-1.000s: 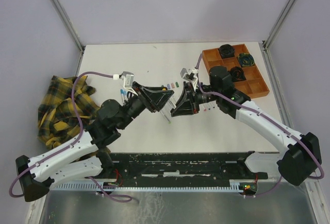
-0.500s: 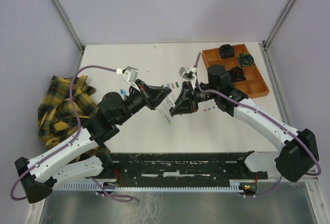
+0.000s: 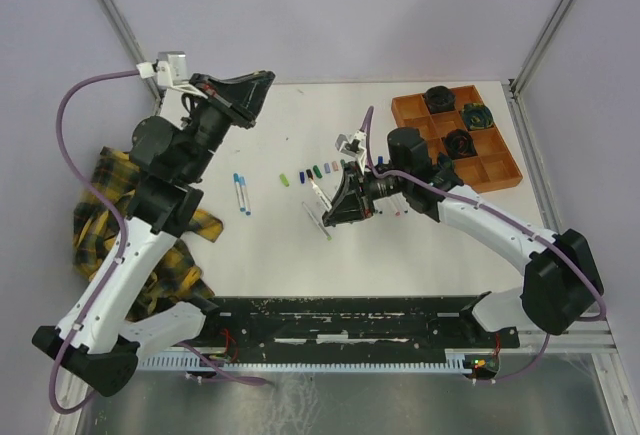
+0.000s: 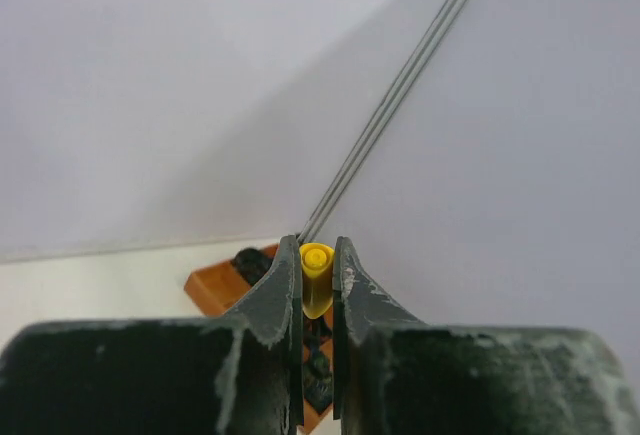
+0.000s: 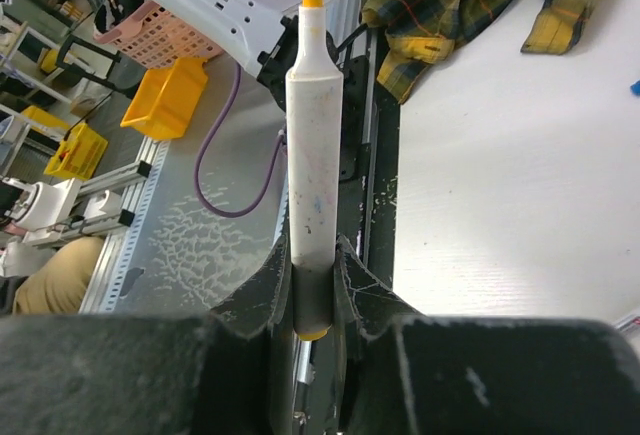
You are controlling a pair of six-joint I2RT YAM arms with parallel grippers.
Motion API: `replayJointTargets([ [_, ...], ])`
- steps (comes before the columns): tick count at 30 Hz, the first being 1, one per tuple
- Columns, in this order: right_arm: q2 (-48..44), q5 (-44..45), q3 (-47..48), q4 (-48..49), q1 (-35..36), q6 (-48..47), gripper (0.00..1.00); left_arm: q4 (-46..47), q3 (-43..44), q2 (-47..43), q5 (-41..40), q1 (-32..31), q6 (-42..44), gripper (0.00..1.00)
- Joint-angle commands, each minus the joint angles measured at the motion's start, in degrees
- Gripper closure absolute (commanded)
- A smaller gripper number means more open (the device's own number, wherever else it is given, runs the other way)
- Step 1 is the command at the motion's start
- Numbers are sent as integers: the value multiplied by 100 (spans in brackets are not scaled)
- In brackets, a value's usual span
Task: Open the pen caps
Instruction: Open the pen cap from the pen, then place the pen cap at the center of the board.
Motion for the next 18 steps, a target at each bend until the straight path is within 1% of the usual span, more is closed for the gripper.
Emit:
replayJointTargets([
  [1, 51, -135, 15, 69, 61, -21, 100, 387, 164, -53, -61, 105, 70, 97],
  [4, 62, 22, -5, -20, 81, -126, 100, 251, -274, -181, -55, 122, 65, 97],
  [12, 14, 396, 105, -592, 84, -577, 100, 172, -2287, -859, -563, 145, -307, 97],
  [15, 41, 470, 139, -726, 85, -659, 100, -138, -2792, -918, -848, 141, -334, 97],
  [18, 82, 499, 163, -783, 82, -672, 100, -200, -3272, -869, -1023, 143, -464, 97],
])
